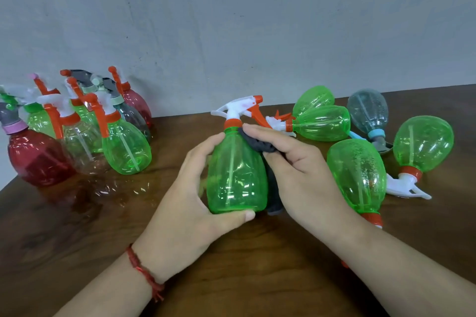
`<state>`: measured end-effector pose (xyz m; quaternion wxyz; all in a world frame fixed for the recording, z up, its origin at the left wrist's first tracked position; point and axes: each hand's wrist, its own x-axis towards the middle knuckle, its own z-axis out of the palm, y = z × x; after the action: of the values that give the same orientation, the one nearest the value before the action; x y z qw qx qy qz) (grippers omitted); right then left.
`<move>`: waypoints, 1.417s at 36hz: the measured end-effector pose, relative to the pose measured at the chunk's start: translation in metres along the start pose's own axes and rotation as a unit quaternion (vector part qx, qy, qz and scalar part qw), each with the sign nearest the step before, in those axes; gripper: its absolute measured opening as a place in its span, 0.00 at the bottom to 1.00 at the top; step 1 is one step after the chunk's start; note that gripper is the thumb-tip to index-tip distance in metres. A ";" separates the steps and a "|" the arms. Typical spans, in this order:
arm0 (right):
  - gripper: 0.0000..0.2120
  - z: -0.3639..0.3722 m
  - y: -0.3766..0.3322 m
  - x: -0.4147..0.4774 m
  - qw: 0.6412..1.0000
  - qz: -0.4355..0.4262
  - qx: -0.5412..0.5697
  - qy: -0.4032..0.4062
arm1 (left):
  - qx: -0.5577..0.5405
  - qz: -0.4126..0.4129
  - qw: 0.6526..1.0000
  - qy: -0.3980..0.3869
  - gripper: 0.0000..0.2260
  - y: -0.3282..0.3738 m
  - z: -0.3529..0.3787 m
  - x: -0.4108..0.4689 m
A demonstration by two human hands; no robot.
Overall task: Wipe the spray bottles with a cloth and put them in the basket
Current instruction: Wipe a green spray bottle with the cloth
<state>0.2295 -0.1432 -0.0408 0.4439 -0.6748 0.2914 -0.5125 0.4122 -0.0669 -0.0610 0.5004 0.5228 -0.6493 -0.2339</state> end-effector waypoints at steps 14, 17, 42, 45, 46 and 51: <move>0.26 0.002 0.005 -0.004 0.975 -0.150 -0.144 -0.080 | 0.084 0.013 0.994 0.072 0.49 -0.008 -0.002 0.002; 0.27 0.002 0.003 -0.008 0.962 -0.175 -0.167 -0.127 | 0.030 -0.031 0.993 0.106 0.48 -0.010 -0.009 0.005; 0.23 -0.001 -0.004 0.001 0.998 0.064 0.021 -0.002 | -0.045 -0.032 0.998 -0.034 0.50 0.002 -0.003 0.000; 0.23 -0.002 0.000 0.005 0.999 0.037 0.018 -0.012 | -0.054 -0.041 0.996 -0.055 0.49 0.005 -0.001 -0.002; 0.23 -0.003 0.001 0.006 0.999 0.026 0.010 -0.017 | -0.038 -0.037 0.997 -0.060 0.49 0.005 -0.001 -0.002; 0.25 -0.003 0.005 0.003 0.993 -0.067 -0.088 -0.037 | 0.101 0.034 0.994 -0.035 0.49 -0.001 -0.001 0.000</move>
<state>0.2280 -0.1485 -0.0436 0.3575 -0.7480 0.2727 -0.4882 0.4141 -0.0667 -0.0618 0.4296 0.5402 -0.7039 -0.1678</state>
